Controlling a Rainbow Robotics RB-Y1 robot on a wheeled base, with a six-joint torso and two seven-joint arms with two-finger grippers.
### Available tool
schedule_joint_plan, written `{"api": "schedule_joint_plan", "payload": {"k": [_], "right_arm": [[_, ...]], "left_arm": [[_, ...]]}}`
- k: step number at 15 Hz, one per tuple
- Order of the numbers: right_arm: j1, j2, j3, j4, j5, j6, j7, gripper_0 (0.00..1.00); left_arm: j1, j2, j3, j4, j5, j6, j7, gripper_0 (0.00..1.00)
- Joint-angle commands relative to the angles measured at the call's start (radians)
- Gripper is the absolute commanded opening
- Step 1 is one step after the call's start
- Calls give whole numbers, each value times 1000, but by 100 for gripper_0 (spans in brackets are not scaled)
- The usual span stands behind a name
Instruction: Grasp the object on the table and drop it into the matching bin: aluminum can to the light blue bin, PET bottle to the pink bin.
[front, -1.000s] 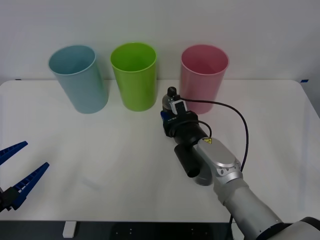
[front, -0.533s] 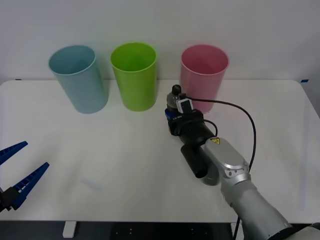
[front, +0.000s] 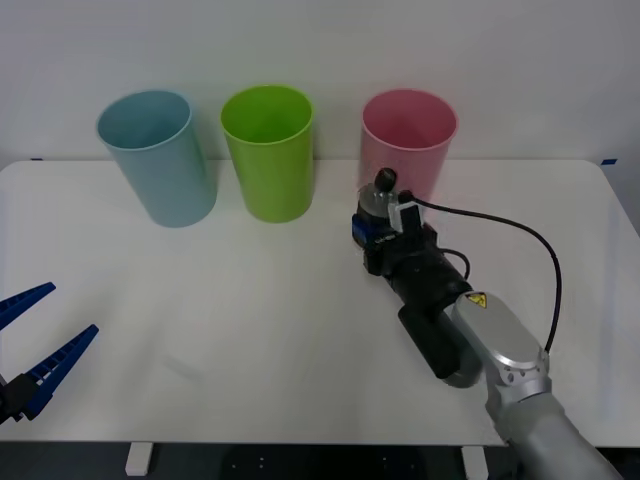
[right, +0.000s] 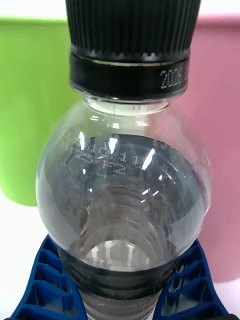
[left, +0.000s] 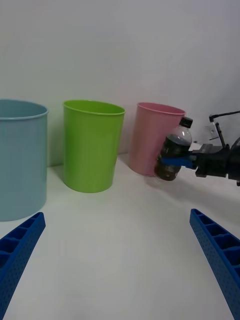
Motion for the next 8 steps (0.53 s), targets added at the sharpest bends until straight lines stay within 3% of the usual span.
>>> {"api": "schedule_joint_plan", "payload": {"k": [1, 8], "right_arm": [[42, -39, 1, -74, -13, -28, -75, 0], [211, -192, 20, -363, -37, -64, -279, 0]], "left_arm": [[0, 0, 0, 0, 0, 0, 0, 100], [0, 0, 0, 0, 0, 0, 0, 100]]}}
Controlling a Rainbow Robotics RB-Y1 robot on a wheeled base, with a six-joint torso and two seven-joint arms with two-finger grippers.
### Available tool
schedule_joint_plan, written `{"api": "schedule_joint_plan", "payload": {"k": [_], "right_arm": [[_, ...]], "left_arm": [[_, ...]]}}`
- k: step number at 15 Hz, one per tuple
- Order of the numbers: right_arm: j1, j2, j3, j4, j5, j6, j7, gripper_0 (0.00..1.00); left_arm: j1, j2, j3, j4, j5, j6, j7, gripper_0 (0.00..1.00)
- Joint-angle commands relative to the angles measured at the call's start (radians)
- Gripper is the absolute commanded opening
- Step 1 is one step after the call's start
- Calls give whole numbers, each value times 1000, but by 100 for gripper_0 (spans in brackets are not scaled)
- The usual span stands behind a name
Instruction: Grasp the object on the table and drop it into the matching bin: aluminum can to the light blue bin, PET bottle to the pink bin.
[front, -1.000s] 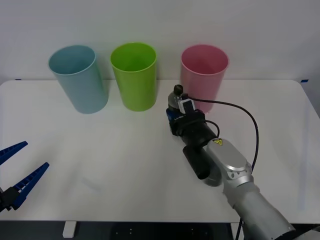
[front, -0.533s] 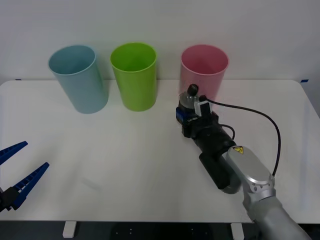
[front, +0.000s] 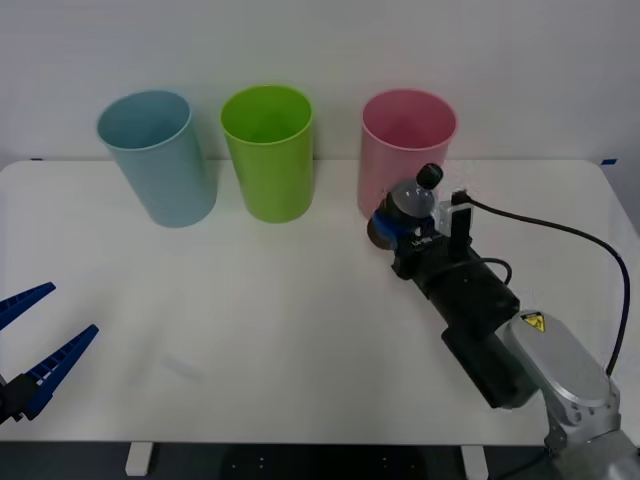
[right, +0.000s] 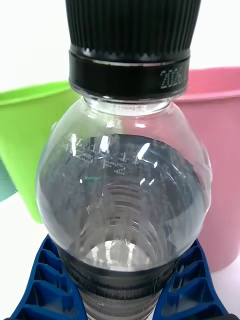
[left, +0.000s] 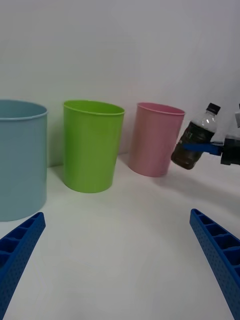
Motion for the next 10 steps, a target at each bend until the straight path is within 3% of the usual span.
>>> {"api": "schedule_joint_plan", "payload": {"k": [1, 10], "right_arm": [[57, -57, 7, -107, -11, -3, -77, 0], [106, -183, -8, -336, 6, -2, -353, 0]], "left_arm": [[0, 0, 0, 0, 0, 0, 0, 100], [0, 0, 0, 0, 0, 0, 0, 100]]}}
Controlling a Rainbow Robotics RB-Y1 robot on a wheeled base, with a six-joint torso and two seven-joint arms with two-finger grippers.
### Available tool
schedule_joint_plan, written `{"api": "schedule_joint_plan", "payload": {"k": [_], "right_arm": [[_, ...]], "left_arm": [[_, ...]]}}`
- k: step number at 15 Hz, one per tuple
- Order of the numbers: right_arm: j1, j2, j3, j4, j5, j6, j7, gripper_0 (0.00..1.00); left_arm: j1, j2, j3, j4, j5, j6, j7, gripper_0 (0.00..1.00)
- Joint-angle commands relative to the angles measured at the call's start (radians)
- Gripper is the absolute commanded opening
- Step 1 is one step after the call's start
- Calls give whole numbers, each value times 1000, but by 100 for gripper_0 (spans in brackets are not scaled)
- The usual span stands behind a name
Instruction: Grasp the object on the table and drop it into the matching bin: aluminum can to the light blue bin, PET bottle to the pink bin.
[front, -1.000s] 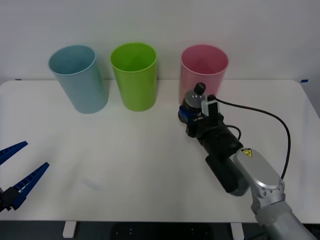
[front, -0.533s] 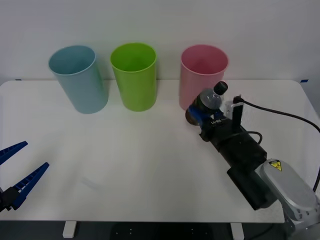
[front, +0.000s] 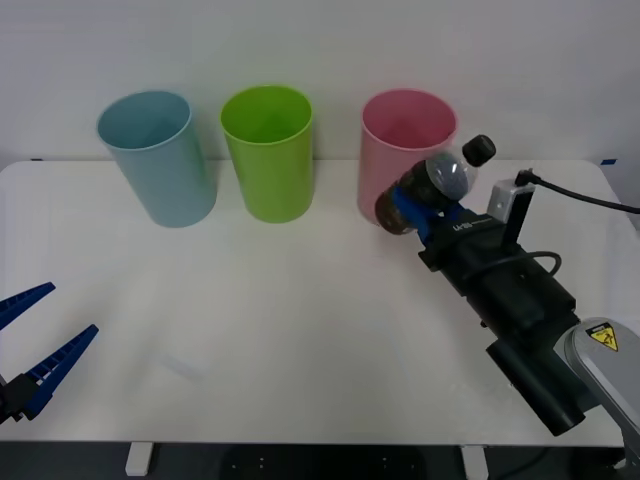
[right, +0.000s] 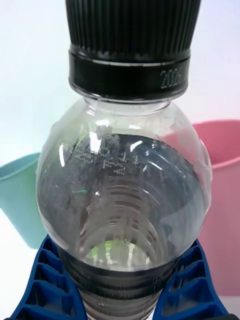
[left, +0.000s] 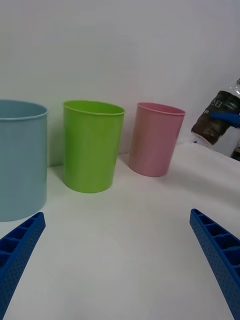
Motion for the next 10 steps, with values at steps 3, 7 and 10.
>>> {"api": "schedule_joint_plan", "payload": {"k": [3, 7, 10], "right_arm": [[-28, -52, -13, -66, 10, -1, -89, 0], [-105, -104, -13, -70, -5, -4, -115, 0], [-169, -155, -13, -50, -22, -13, -140, 0]], "left_arm": [[0, 0, 0, 0, 0, 0, 0, 100], [0, 0, 0, 0, 0, 0, 0, 100], [0, 0, 0, 0, 0, 0, 0, 100]]}}
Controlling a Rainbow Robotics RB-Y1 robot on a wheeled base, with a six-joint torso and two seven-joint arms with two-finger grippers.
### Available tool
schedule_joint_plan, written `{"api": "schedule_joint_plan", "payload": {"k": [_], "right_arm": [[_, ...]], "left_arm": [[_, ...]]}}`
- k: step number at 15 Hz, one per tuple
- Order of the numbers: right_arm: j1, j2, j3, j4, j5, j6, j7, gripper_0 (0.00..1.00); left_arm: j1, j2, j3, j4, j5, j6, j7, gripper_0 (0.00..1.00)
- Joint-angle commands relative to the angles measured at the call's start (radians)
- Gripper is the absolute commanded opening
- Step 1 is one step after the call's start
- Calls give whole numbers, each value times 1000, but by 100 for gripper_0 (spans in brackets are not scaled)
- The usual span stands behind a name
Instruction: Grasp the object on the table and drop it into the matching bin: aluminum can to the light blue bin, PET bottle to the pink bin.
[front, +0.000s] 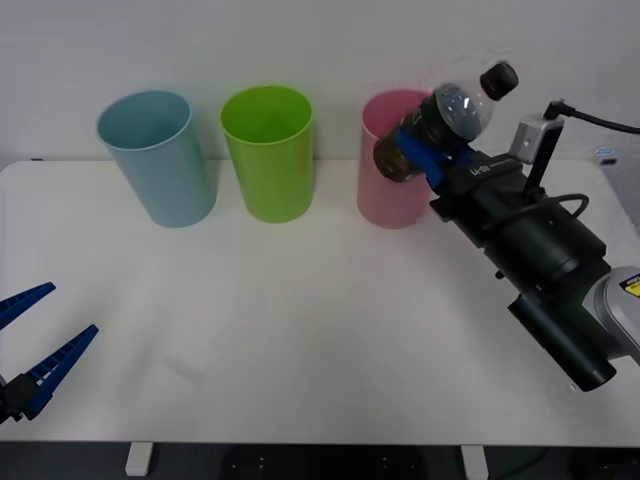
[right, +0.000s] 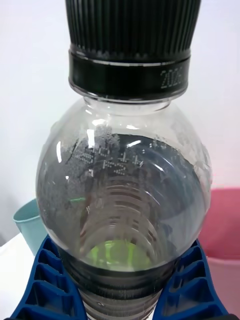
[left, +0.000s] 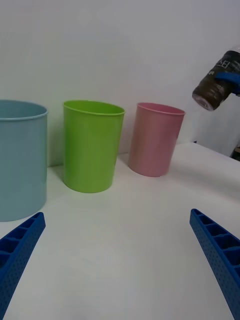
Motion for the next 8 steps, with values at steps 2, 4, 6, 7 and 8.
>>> {"api": "schedule_joint_plan", "payload": {"k": [2, 4, 6, 7, 8], "right_arm": [[-105, -50, -1, 68, -23, -47, -32, 0], [-171, -68, 1, 134, -30, -82, -44, 0], [-235, -82, 1, 206, -44, -113, -50, 0], [-274, -85, -1, 252, -46, -138, -52, 0], [-315, -87, 1, 301, -46, -161, -52, 0]], "left_arm": [[0, 0, 0, 0, 0, 0, 0, 100], [0, 0, 0, 0, 0, 0, 0, 100], [0, 0, 0, 0, 0, 0, 0, 100], [0, 0, 0, 0, 0, 0, 0, 100], [0, 0, 0, 0, 0, 0, 0, 100]]}}
